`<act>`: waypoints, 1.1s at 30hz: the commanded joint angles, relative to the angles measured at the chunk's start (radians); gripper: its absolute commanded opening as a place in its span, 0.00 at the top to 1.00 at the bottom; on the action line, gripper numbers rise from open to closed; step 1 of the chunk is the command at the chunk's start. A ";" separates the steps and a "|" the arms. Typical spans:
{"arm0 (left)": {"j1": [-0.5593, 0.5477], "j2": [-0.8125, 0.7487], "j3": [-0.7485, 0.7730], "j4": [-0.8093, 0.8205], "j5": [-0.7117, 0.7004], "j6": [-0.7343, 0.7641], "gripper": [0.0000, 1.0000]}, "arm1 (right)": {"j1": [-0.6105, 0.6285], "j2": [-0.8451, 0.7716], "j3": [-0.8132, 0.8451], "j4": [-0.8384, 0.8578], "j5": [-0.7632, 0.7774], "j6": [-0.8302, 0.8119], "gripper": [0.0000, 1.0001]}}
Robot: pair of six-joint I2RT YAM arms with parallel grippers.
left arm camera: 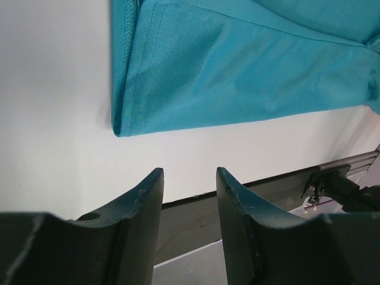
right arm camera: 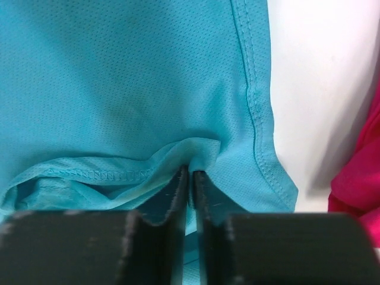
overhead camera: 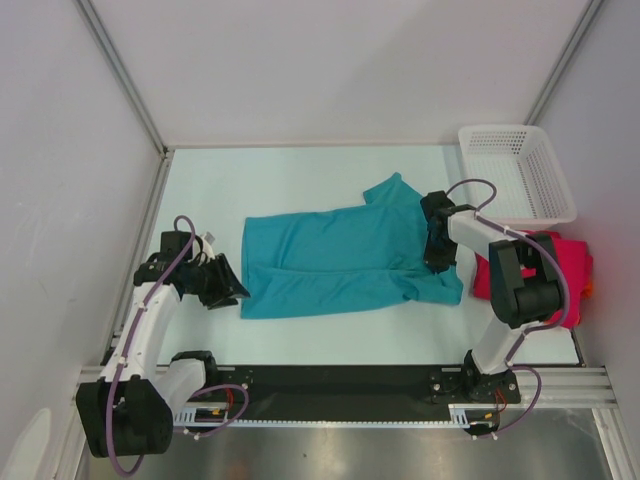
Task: Fold and stack the t-shirts
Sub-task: Fold the flattened tshirt in 1/3 of the way
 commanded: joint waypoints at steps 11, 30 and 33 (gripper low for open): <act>0.006 0.005 0.017 0.035 0.029 0.013 0.56 | 0.012 -0.085 0.089 -0.076 0.093 -0.007 0.98; 0.007 0.011 0.003 0.051 0.052 0.028 0.56 | 0.010 -0.090 0.086 -0.120 0.135 -0.003 0.69; 0.009 0.010 0.003 0.050 0.057 0.030 0.56 | 0.012 -0.080 0.080 -0.111 0.133 -0.004 0.69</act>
